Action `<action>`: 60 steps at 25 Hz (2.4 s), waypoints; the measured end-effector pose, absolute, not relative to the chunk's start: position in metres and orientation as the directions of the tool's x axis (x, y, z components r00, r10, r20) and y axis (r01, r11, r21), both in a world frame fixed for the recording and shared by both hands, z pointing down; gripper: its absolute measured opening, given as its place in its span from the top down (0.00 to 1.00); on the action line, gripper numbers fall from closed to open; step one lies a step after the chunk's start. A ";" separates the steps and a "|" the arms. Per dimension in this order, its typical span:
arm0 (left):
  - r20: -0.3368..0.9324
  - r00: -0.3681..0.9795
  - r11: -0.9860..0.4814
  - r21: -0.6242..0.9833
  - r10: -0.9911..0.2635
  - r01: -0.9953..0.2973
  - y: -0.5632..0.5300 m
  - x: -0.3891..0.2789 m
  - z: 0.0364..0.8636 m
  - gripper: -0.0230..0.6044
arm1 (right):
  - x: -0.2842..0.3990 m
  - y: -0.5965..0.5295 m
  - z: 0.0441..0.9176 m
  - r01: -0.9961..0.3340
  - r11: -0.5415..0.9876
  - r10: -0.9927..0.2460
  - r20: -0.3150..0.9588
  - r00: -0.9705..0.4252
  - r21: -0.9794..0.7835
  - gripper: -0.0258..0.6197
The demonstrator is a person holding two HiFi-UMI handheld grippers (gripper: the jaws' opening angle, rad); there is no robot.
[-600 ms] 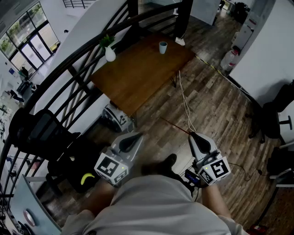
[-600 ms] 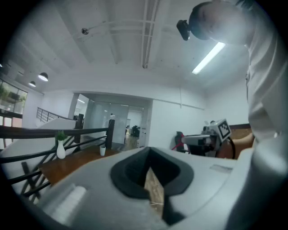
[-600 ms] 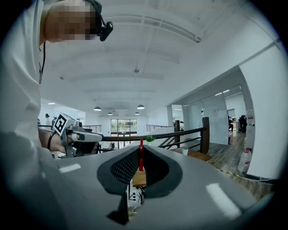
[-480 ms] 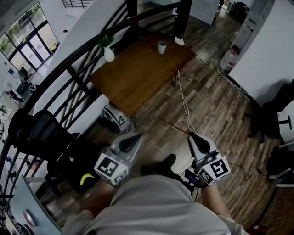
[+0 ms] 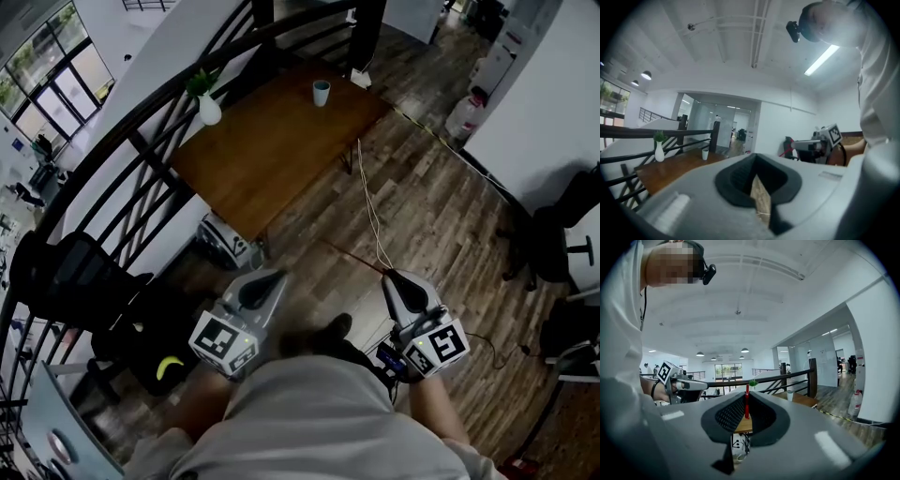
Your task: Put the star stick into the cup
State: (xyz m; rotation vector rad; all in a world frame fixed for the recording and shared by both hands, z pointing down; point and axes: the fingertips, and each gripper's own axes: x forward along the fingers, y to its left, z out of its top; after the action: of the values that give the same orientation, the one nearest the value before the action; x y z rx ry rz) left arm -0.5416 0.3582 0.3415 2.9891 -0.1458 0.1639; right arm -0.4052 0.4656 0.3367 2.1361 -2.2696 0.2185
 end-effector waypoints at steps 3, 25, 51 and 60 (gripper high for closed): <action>0.116 0.990 -0.985 0.139 -0.084 -0.100 0.354 -0.511 0.342 0.96 | -0.377 0.462 0.332 -0.994 0.060 -0.994 0.083 -0.068 -0.094 0.92; 0.119 0.992 -0.985 0.163 -0.038 -0.057 0.340 -0.275 0.353 0.96 | -0.145 0.461 0.339 -0.990 0.010 -0.999 0.050 -0.017 -0.142 0.92; 0.106 0.994 -0.984 0.178 0.024 0.004 0.127 -0.182 0.369 0.96 | -0.066 0.246 0.347 -0.989 -0.020 -0.999 0.038 0.014 -0.149 0.92; 0.125 0.992 -0.986 0.168 0.015 -0.006 0.034 -0.179 0.351 0.96 | -0.065 0.148 0.325 -0.987 0.003 -0.999 0.036 -0.009 -0.160 0.92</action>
State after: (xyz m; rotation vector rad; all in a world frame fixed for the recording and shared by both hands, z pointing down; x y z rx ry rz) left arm -0.1787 0.0342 0.3508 2.9667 0.0068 0.1882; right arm -0.0652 0.1479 0.3249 2.2716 -2.2845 0.2247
